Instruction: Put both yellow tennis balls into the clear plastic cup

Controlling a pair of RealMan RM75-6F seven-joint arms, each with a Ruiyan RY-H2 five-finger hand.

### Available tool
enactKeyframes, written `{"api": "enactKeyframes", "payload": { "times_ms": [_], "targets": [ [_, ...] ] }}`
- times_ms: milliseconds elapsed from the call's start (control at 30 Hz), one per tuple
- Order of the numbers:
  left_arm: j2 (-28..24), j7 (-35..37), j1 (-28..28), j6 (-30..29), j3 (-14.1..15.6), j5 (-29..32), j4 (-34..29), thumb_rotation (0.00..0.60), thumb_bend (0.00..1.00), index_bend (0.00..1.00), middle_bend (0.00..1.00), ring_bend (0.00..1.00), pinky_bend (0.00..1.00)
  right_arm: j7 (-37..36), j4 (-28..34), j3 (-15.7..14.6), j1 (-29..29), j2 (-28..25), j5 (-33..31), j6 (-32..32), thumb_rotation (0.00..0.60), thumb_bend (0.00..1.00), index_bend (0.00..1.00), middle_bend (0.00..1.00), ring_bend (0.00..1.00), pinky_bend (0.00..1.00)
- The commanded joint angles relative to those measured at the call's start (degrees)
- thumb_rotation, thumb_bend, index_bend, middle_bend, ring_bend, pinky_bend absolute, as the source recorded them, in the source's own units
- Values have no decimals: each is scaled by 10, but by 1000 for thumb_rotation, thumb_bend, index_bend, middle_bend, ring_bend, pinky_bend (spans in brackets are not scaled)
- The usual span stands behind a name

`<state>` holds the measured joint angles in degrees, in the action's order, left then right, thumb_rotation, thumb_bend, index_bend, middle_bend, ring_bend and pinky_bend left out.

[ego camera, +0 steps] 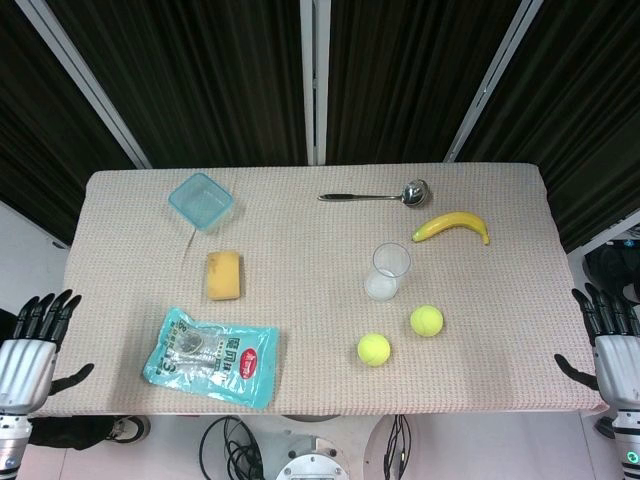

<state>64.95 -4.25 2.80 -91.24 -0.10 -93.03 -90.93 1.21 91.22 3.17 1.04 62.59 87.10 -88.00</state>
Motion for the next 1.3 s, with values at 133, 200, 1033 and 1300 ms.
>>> {"api": "enactKeyframes", "payload": {
  "times_ms": [133, 200, 1033, 1300],
  "targets": [
    [1, -4, 0, 0, 0, -1, 0, 600, 32, 0, 0, 0, 0, 1, -2, 0, 1, 1, 1, 1, 600, 100, 0, 0, 0, 0],
    [2, -5, -1, 0, 0, -2, 1, 600, 33, 0, 0, 0, 0, 2, -3, -2, 1, 1, 3, 1, 600, 99, 0, 0, 0, 0],
    [7, 9, -5, 1, 7, -3, 17, 600, 33, 0, 0, 0, 0, 201, 14, 1, 153, 124, 3, 230, 600, 141, 0, 6, 0, 37],
    [10, 17, -10, -4, 6, 1, 27, 600, 33, 0, 0, 0, 0, 268, 2, 12, 197, 174, -61, 297, 600, 148, 0, 19, 0, 58]
  ]
}}
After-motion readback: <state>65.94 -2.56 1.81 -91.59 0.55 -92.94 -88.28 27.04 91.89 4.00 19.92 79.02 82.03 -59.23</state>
